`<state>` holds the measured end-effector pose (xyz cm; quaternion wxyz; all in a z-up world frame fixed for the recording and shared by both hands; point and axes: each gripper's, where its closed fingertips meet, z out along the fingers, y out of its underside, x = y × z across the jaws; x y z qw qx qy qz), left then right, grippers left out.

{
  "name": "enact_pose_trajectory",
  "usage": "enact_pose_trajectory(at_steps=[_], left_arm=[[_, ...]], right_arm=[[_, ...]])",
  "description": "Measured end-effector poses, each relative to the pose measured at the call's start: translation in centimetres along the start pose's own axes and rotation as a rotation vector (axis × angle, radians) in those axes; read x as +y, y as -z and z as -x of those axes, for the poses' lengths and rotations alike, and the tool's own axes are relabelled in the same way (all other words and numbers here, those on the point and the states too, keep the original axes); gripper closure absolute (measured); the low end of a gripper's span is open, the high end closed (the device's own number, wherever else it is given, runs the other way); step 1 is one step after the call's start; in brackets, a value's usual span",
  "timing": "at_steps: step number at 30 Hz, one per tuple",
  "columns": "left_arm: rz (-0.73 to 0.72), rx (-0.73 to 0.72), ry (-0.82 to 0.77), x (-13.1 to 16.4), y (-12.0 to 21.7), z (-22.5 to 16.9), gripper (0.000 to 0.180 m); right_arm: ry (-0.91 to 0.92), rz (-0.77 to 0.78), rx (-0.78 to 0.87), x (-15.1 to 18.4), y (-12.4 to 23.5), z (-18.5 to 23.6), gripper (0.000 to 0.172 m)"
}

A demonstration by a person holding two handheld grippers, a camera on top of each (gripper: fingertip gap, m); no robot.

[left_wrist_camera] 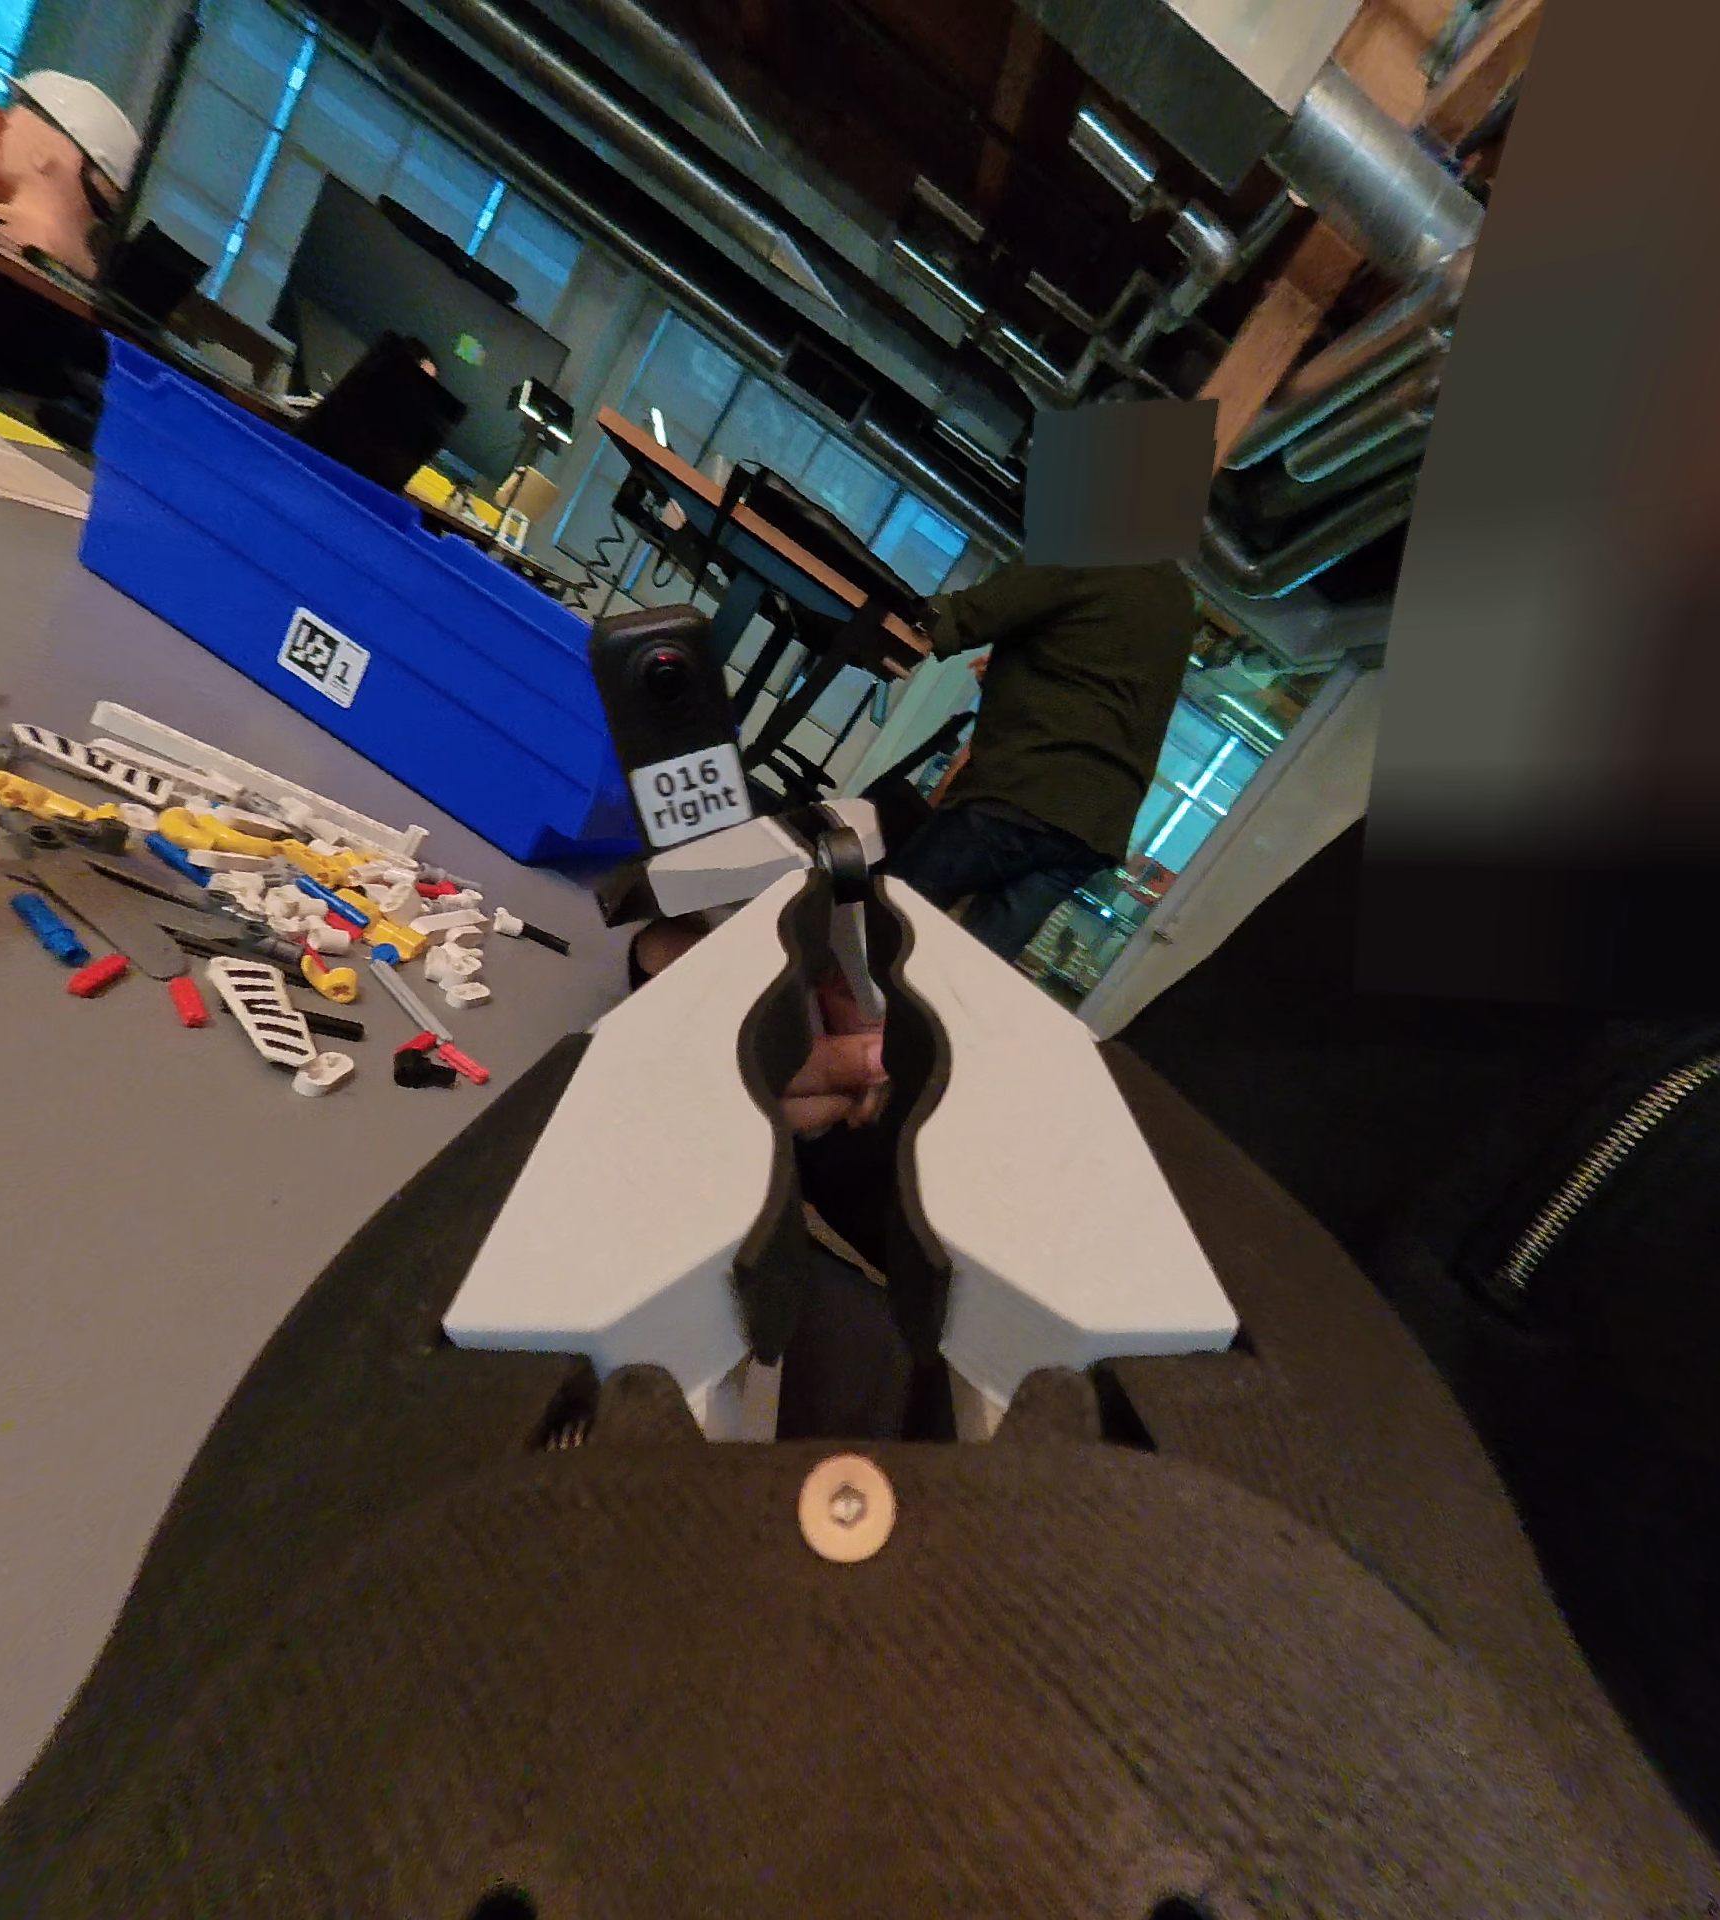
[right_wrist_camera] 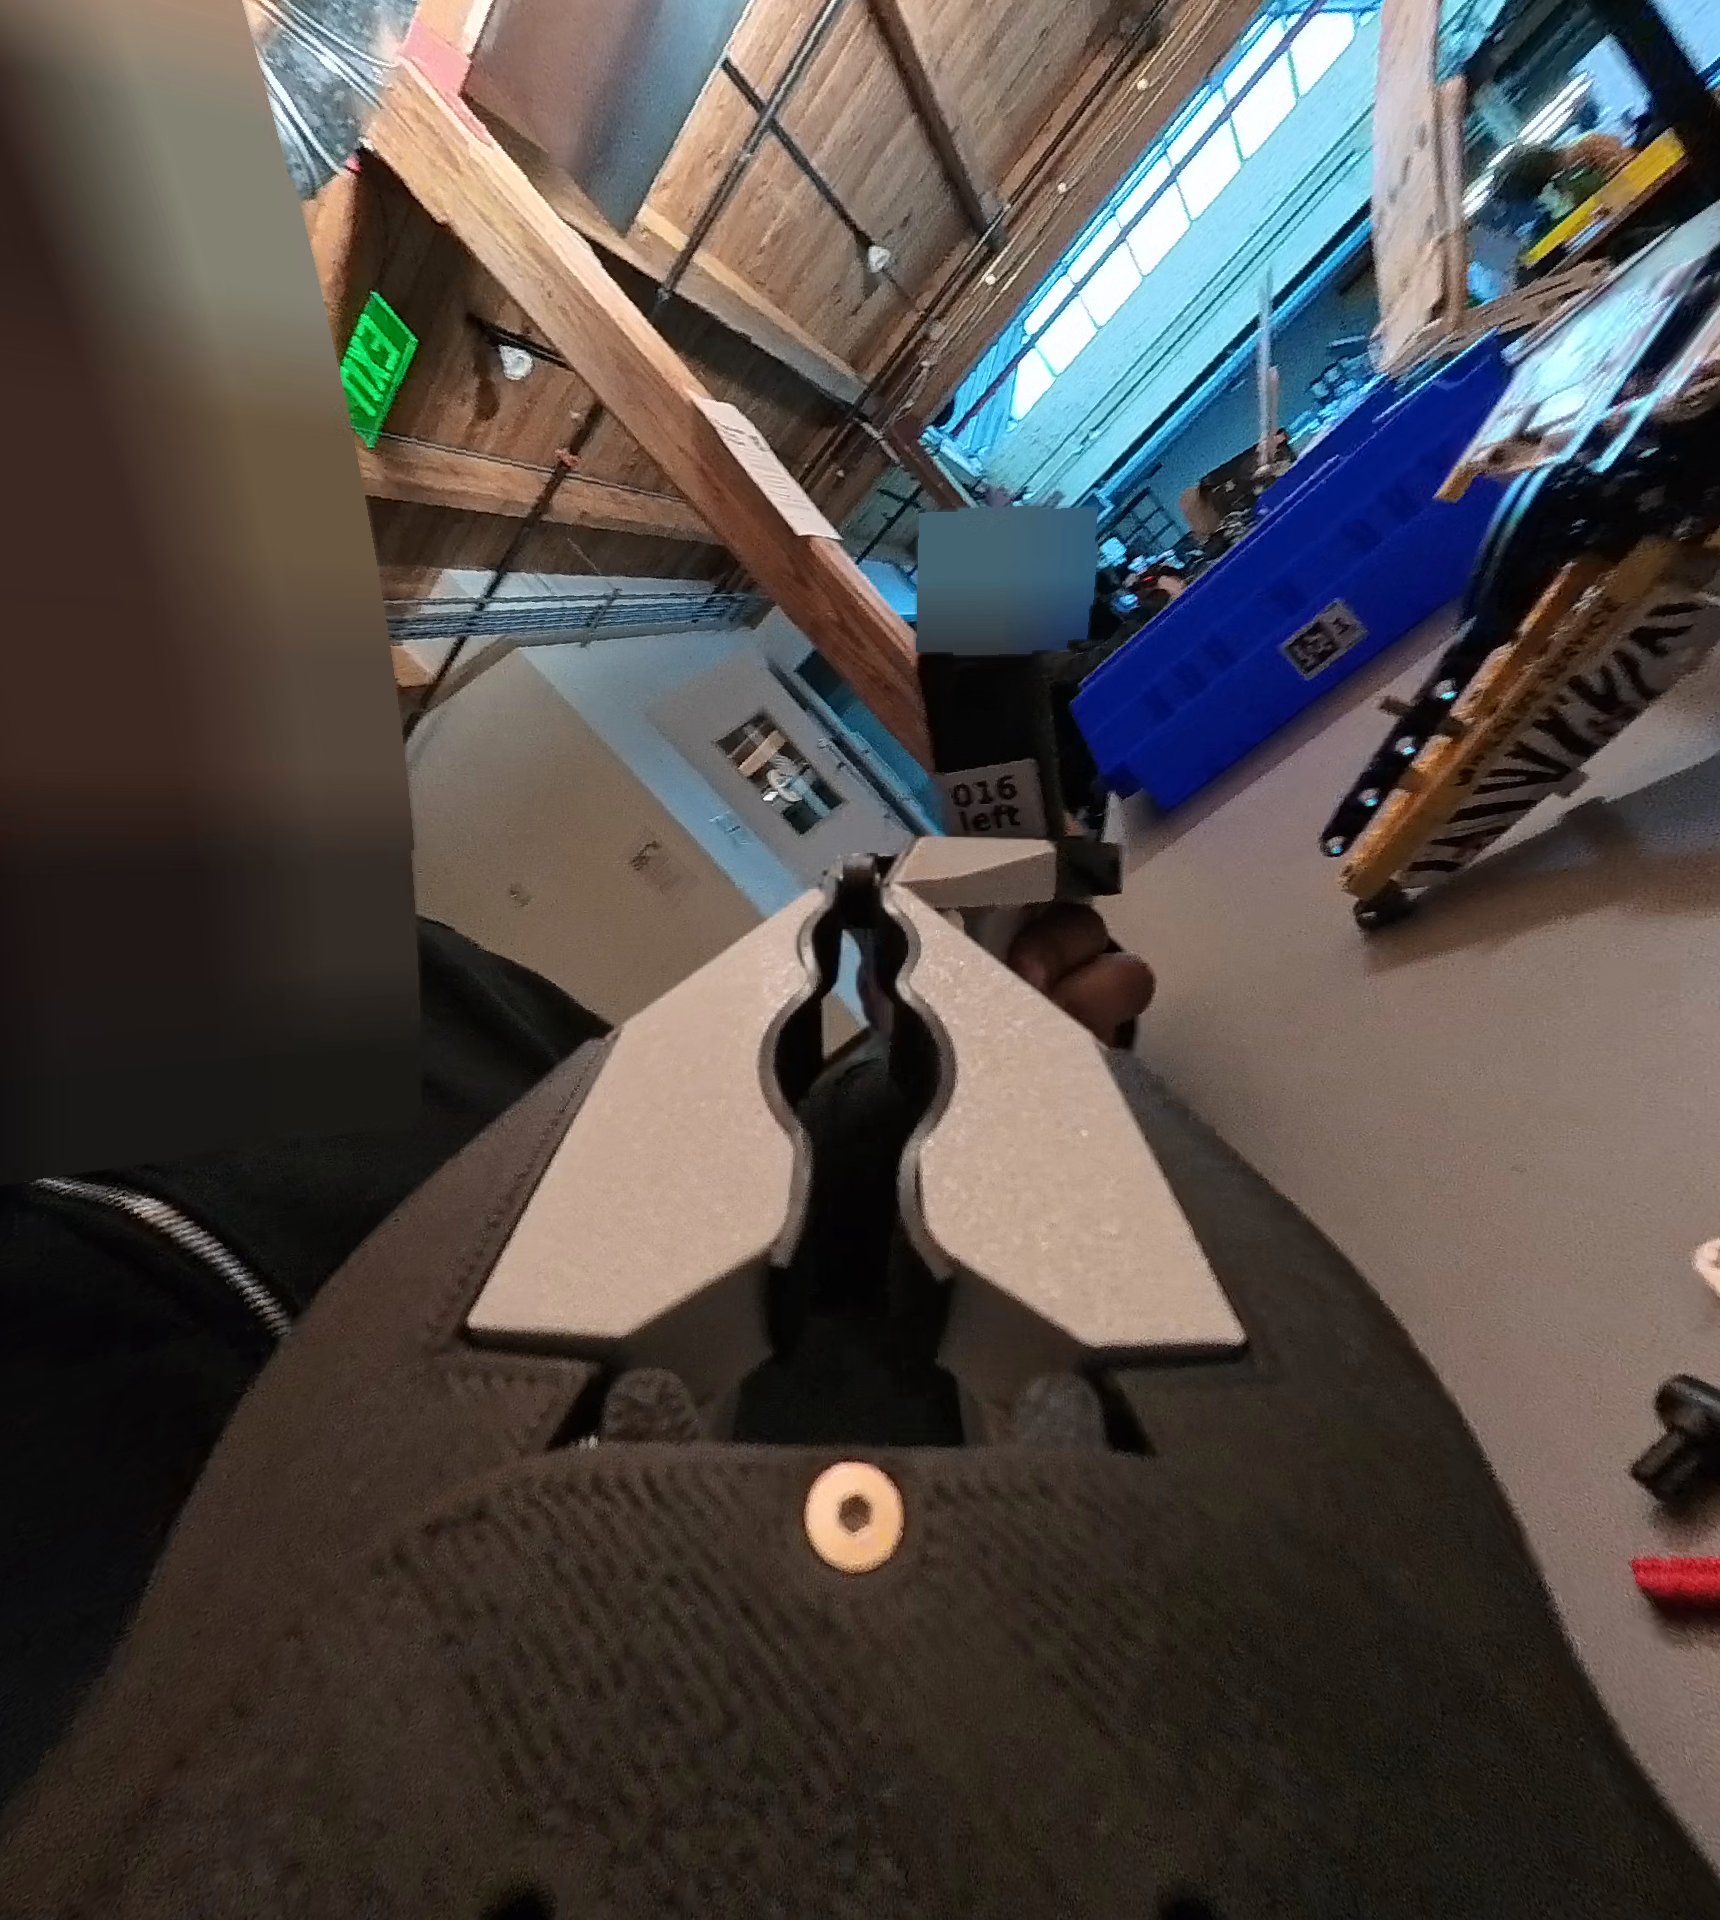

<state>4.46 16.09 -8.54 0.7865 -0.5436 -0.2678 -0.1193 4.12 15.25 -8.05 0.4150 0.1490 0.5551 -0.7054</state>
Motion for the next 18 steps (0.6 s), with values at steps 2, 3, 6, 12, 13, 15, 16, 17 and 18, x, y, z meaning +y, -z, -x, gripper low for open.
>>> enact_pose_trajectory(at_steps=[2, 3, 6, 12, 13, 15, 16, 17, 18], left_arm=[[-0.007, -0.024, -0.007, -0.1, 0.0, 0.3, 0.178], [-0.012, -0.039, -0.008, -0.1, 0.0, 0.5, 0.178], [-0.020, -0.082, -0.015, -0.2, 0.0, 1.0, 0.178], [-0.036, -0.135, -0.013, -0.4, 0.1, 1.6, 0.179], [-0.036, -0.141, -0.009, -0.4, 0.1, 1.8, 0.180], [-0.038, -0.151, -0.009, -0.4, 0.2, 1.9, 0.180], [-0.040, -0.150, -0.009, -0.4, 0.2, 1.9, 0.180], [-0.040, -0.147, -0.010, -0.5, 0.2, 1.8, 0.180], [-0.038, -0.147, -0.013, -0.4, 0.2, 1.8, 0.180]], right_arm=[[0.057, 0.000, 0.050, 0.0, 0.1, -0.3, 0.169], [0.085, -0.001, 0.077, -0.1, 0.1, -0.5, 0.169], [0.194, 0.000, 0.175, -0.2, 0.2, -1.0, 0.169], [0.486, 0.053, 0.372, -0.2, 0.5, -1.5, 0.169], [0.530, 0.061, 0.401, -0.3, 0.6, -1.7, 0.169], [0.588, 0.068, 0.438, -0.3, 0.6, -1.8, 0.169], [0.596, 0.068, 0.442, -0.3, 0.6, -1.8, 0.169], [0.592, 0.067, 0.436, -0.3, 0.6, -1.7, 0.169], [0.585, 0.065, 0.434, -0.4, 0.7, -1.7, 0.169]])
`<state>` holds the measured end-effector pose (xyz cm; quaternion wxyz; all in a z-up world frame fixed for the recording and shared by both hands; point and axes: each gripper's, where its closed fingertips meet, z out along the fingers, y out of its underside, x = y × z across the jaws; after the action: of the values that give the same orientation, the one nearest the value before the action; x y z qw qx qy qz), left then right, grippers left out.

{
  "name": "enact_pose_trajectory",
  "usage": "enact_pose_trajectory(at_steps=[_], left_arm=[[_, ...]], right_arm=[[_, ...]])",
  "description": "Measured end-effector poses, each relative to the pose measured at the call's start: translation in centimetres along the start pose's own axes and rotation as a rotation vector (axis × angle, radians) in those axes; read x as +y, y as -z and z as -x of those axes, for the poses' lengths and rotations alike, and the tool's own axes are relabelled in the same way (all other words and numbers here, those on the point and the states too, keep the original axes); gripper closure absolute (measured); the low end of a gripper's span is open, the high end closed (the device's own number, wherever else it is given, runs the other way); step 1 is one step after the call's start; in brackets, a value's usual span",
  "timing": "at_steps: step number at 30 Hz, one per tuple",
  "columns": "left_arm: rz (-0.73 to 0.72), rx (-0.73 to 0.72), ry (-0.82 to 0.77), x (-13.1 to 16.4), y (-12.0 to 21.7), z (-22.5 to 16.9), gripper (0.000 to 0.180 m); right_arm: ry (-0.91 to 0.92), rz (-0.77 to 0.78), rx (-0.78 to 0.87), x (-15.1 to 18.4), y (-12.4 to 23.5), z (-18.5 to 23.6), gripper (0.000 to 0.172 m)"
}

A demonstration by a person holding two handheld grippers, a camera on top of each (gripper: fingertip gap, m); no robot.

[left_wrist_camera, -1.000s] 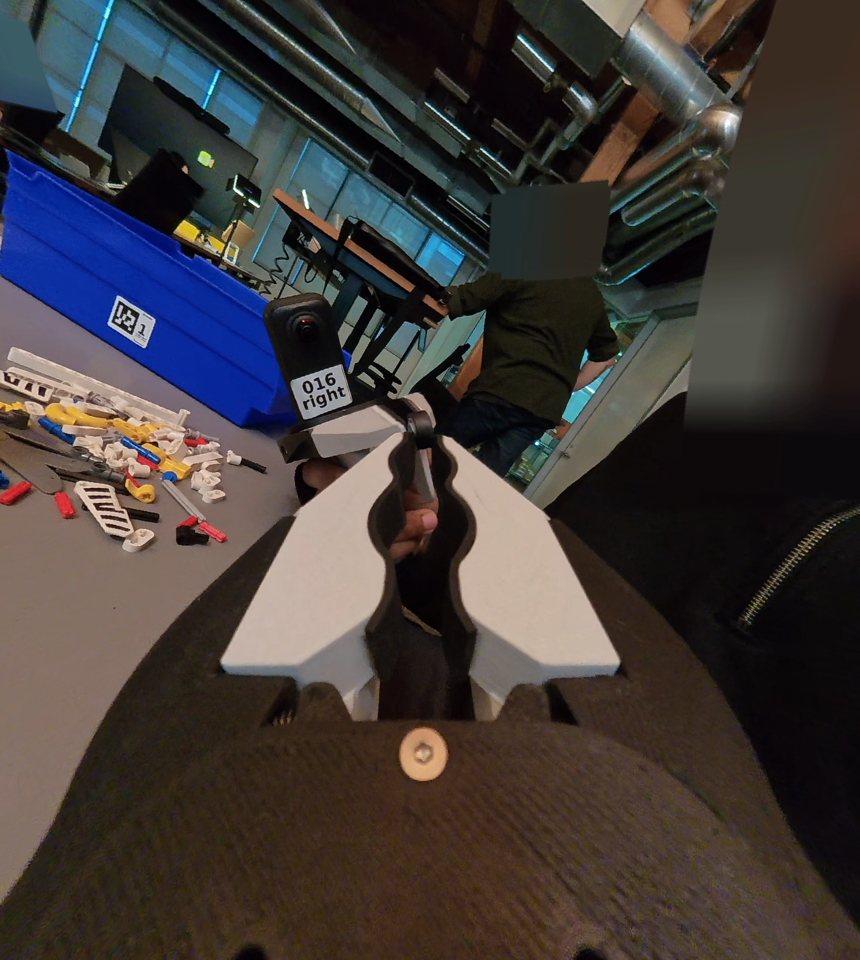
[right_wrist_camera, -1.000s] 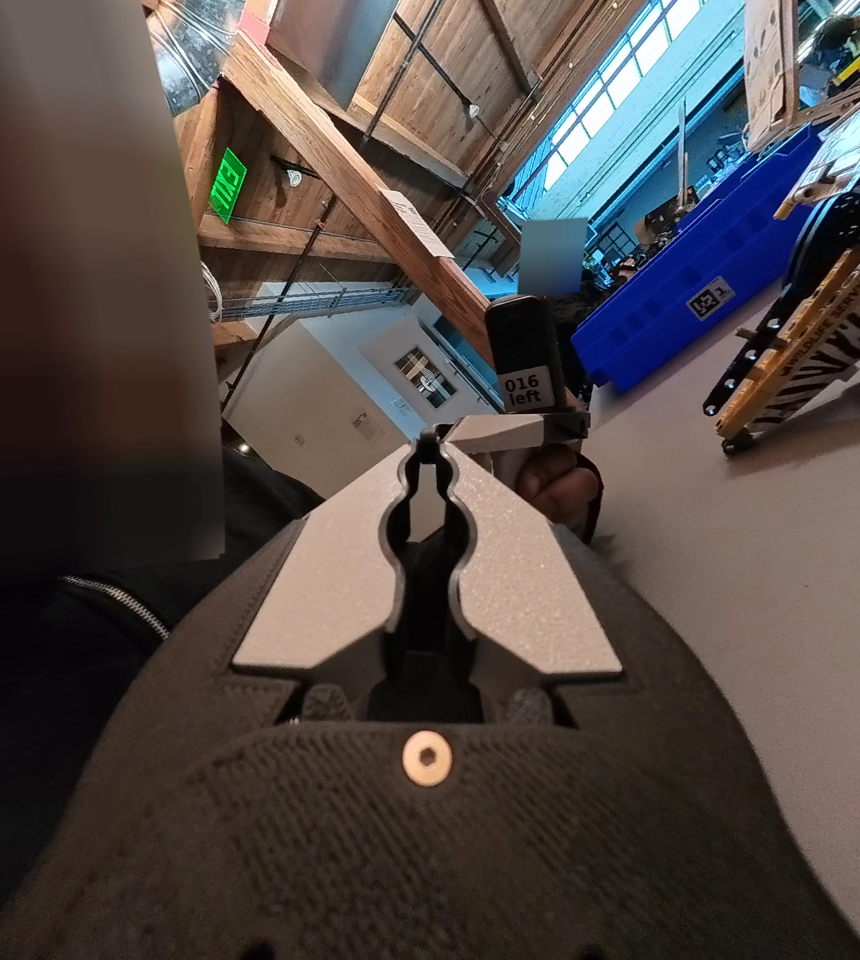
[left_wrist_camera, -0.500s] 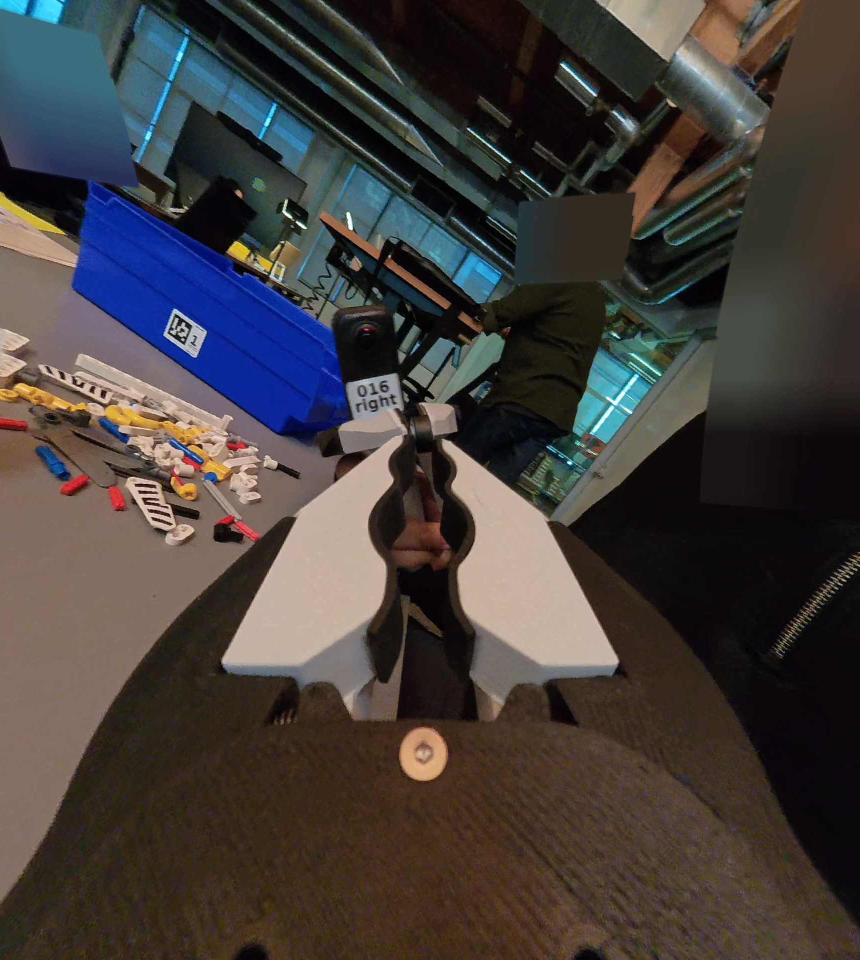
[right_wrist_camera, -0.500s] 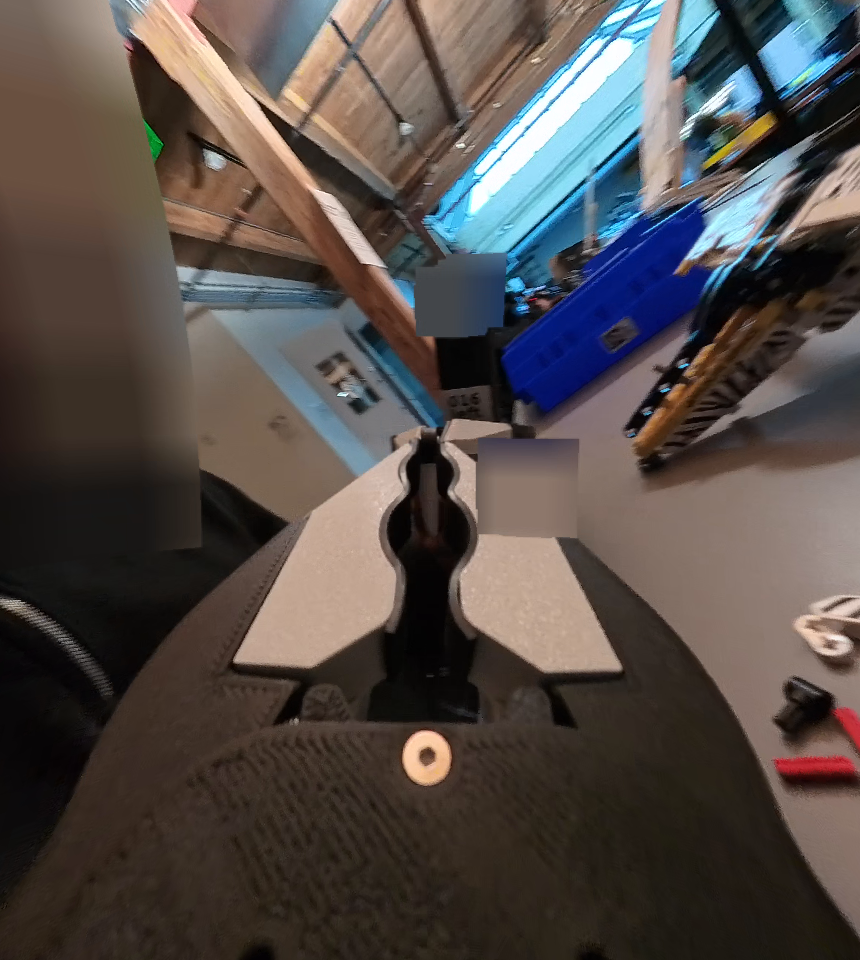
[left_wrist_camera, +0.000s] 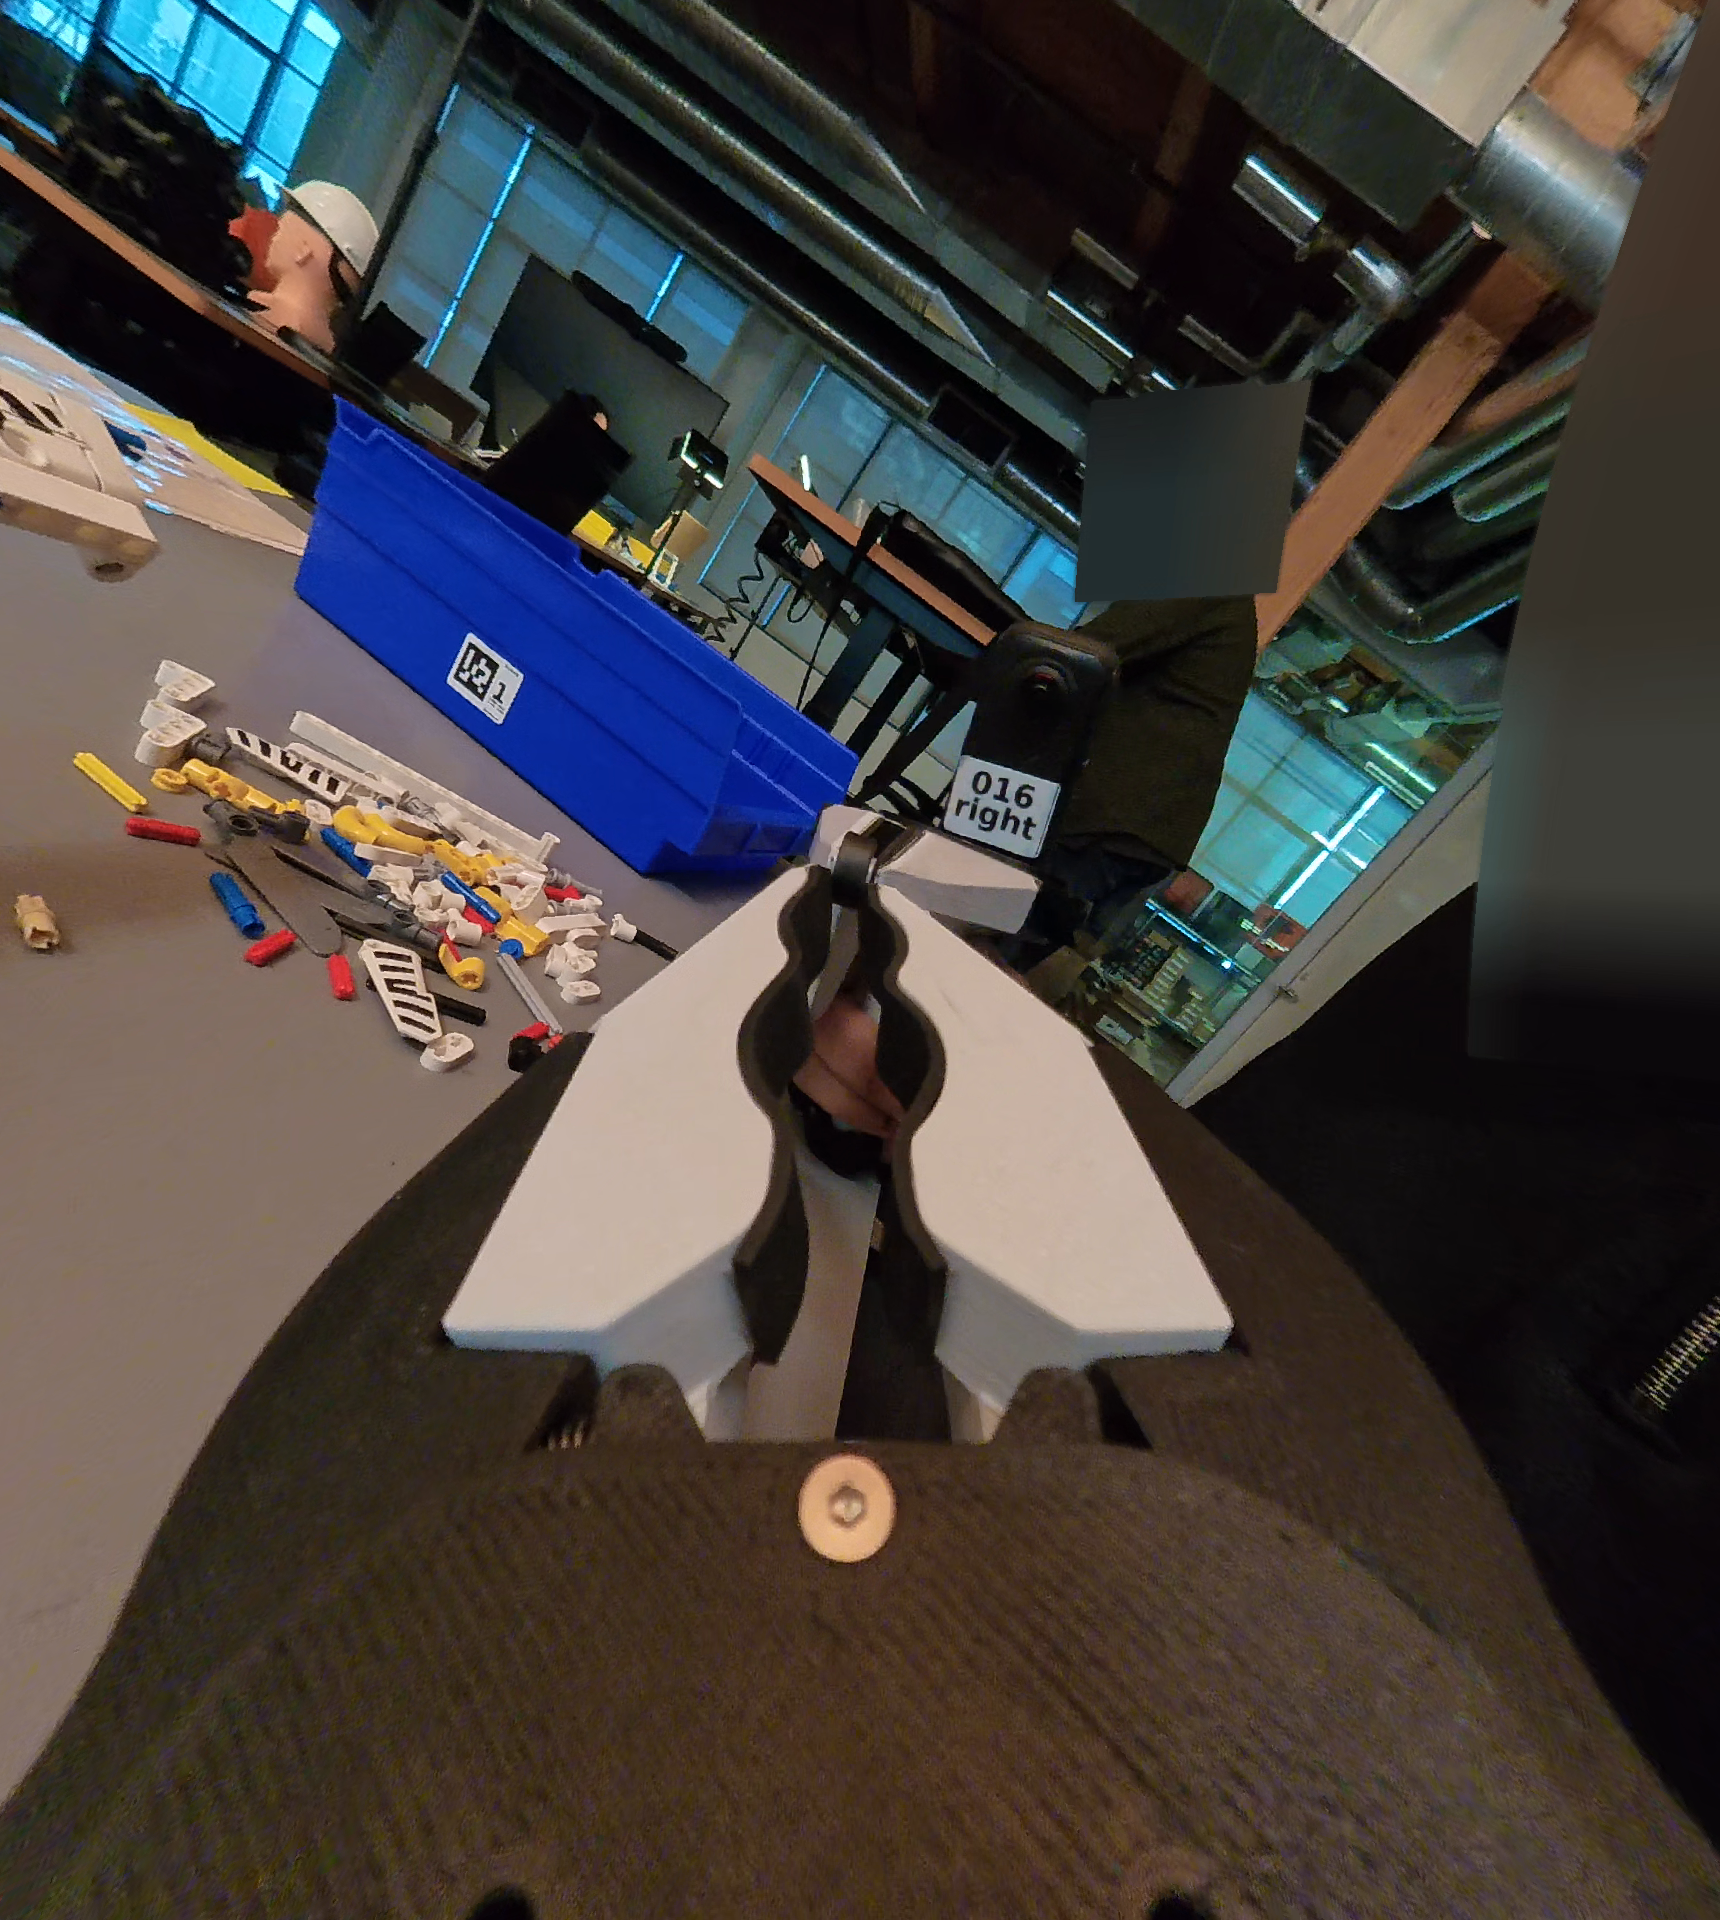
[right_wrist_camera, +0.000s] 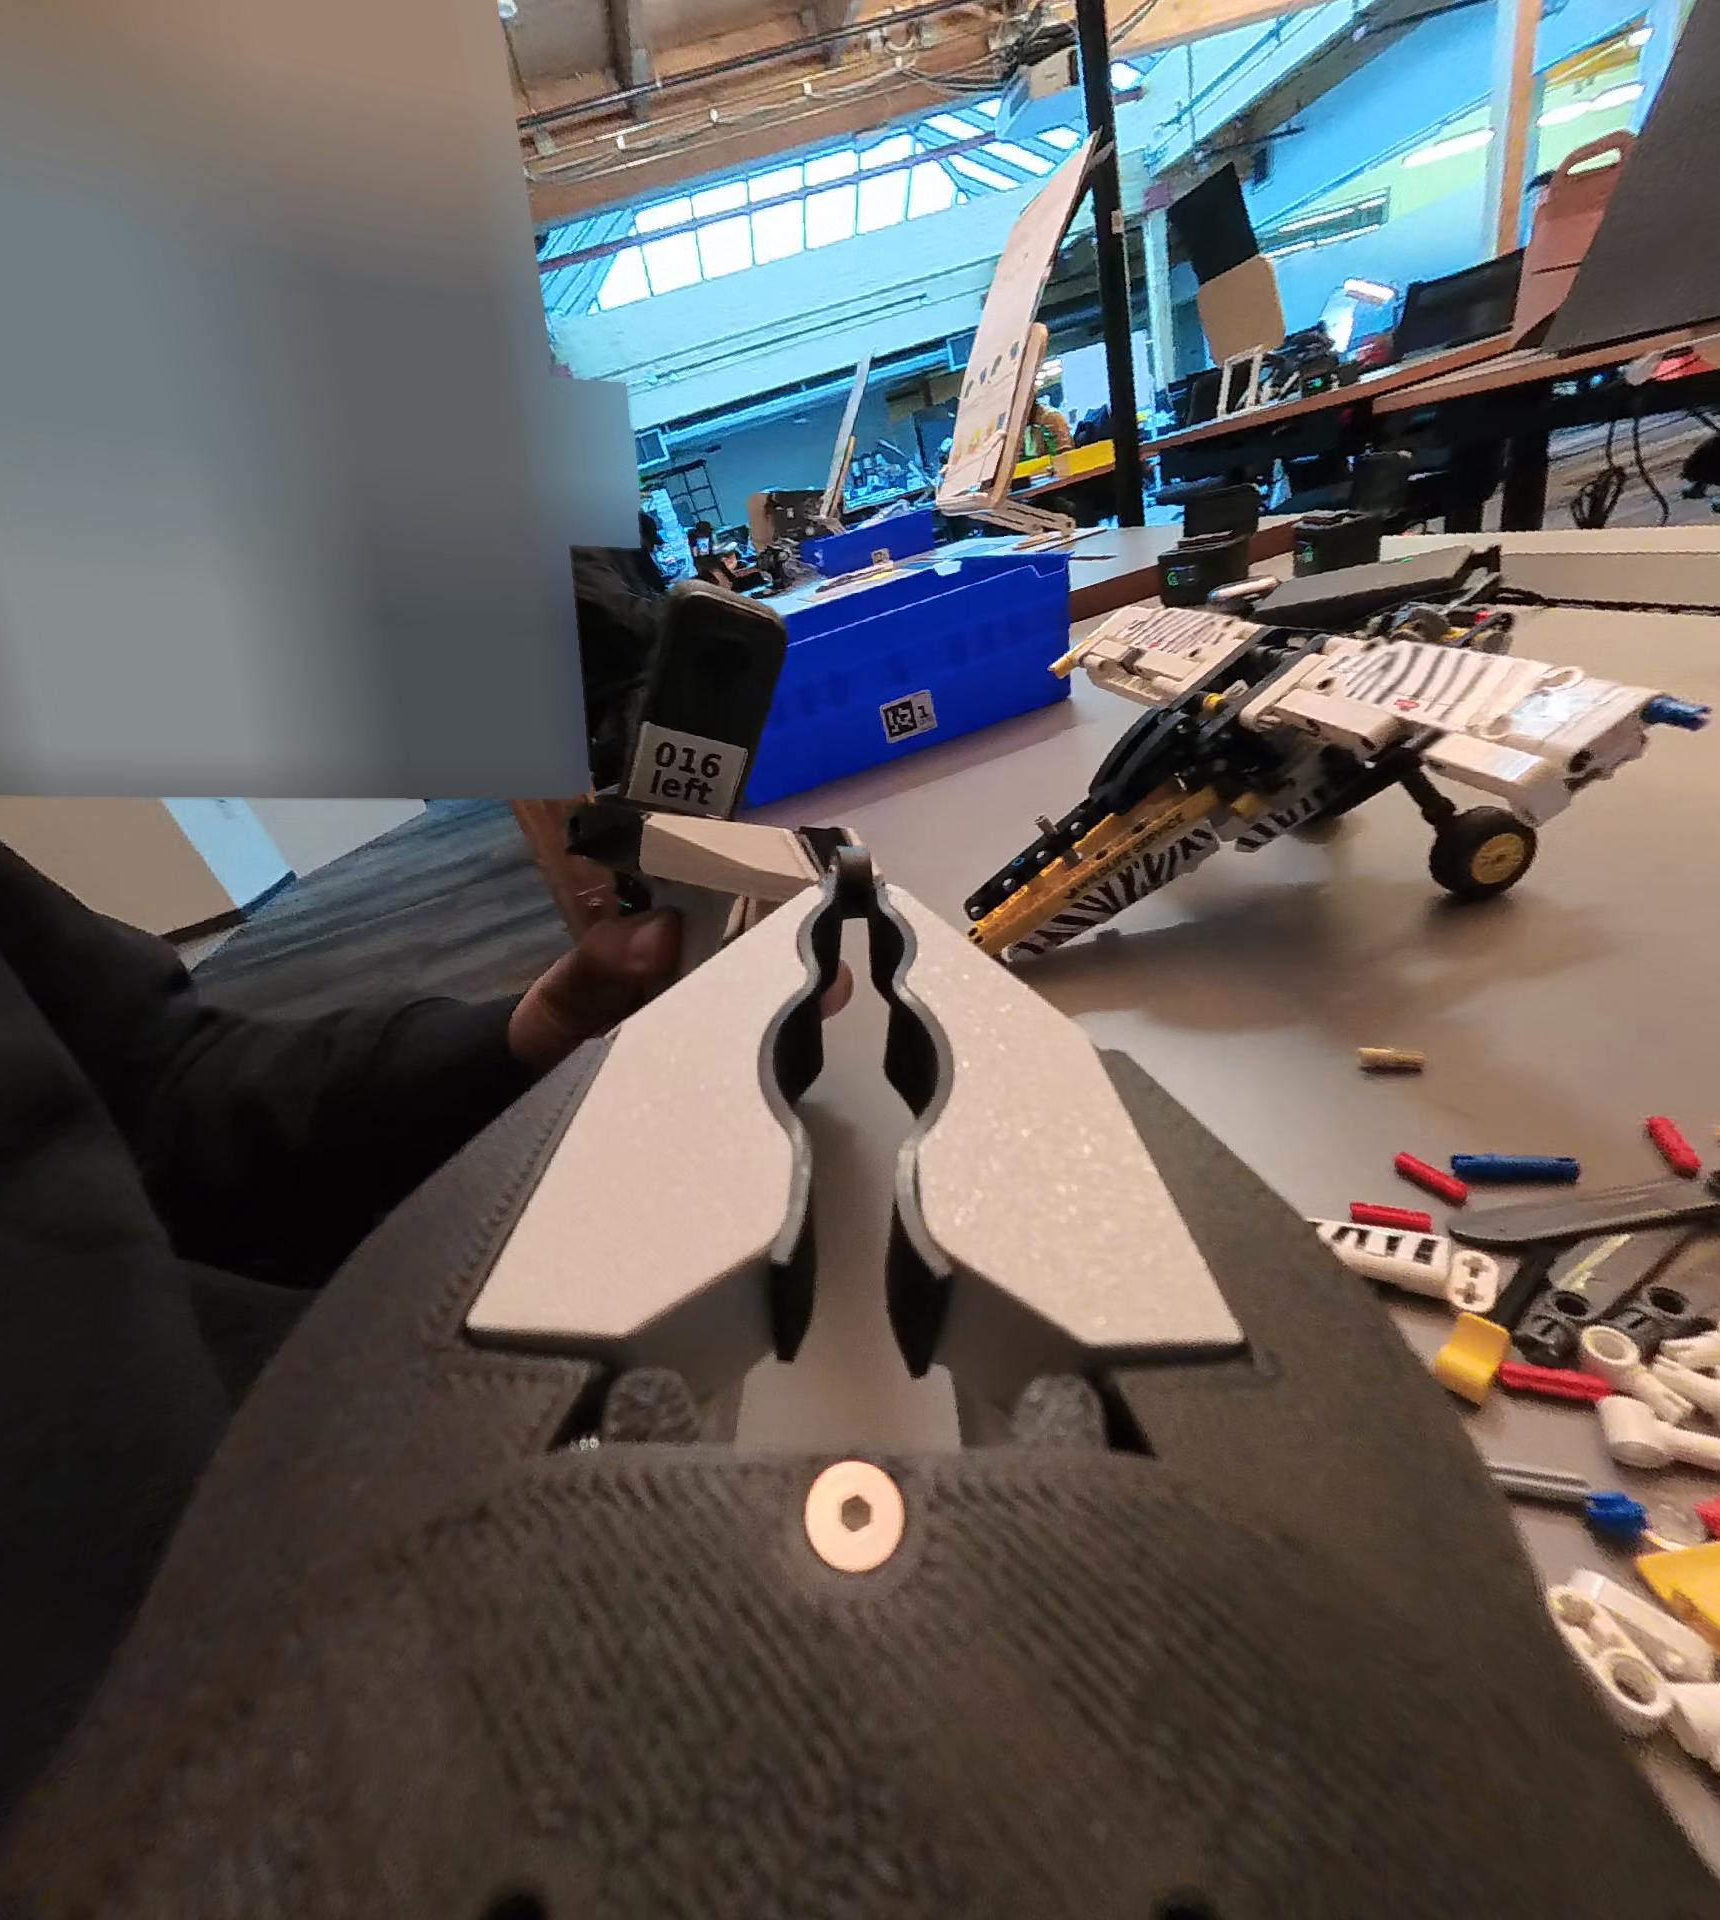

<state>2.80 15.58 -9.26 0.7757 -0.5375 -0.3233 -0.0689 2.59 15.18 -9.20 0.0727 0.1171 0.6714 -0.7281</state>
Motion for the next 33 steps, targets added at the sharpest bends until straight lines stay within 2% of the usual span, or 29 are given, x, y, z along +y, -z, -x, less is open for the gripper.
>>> enact_pose_trajectory(at_steps=[7, 17, 25, 27, 29, 33], left_arm=[[-0.014, -0.058, -0.045, -0.06, 0.01, 0.37, 0.180], [-0.046, -0.031, -0.068, -0.44, 0.30, -0.17, 0.179], [-0.035, -0.043, -0.065, -0.31, 0.18, 0.02, 0.166], [-0.032, -0.038, -0.064, -0.27, 0.16, -0.03, 0.168], [-0.028, -0.019, -0.072, -0.20, 0.18, -0.34, 0.178], [-0.025, -0.010, -0.074, -0.15, 0.19, -0.48, 0.178]], right_arm=[[0.032, 0.011, 0.054, 0.10, -0.13, -0.19, 0.169], [-0.036, 0.003, -0.018, 0.01, 0.03, 0.13, 0.169], [-0.072, 0.002, -0.066, -0.02, 0.00, 0.31, 0.169], [-0.074, 0.007, -0.078, 0.06, -0.10, 0.40, 0.169], [-0.072, 0.012, -0.075, 0.10, -0.18, 0.33, 0.169], [-0.063, 0.007, -0.077, 0.00, -0.08, 0.39, 0.169]])
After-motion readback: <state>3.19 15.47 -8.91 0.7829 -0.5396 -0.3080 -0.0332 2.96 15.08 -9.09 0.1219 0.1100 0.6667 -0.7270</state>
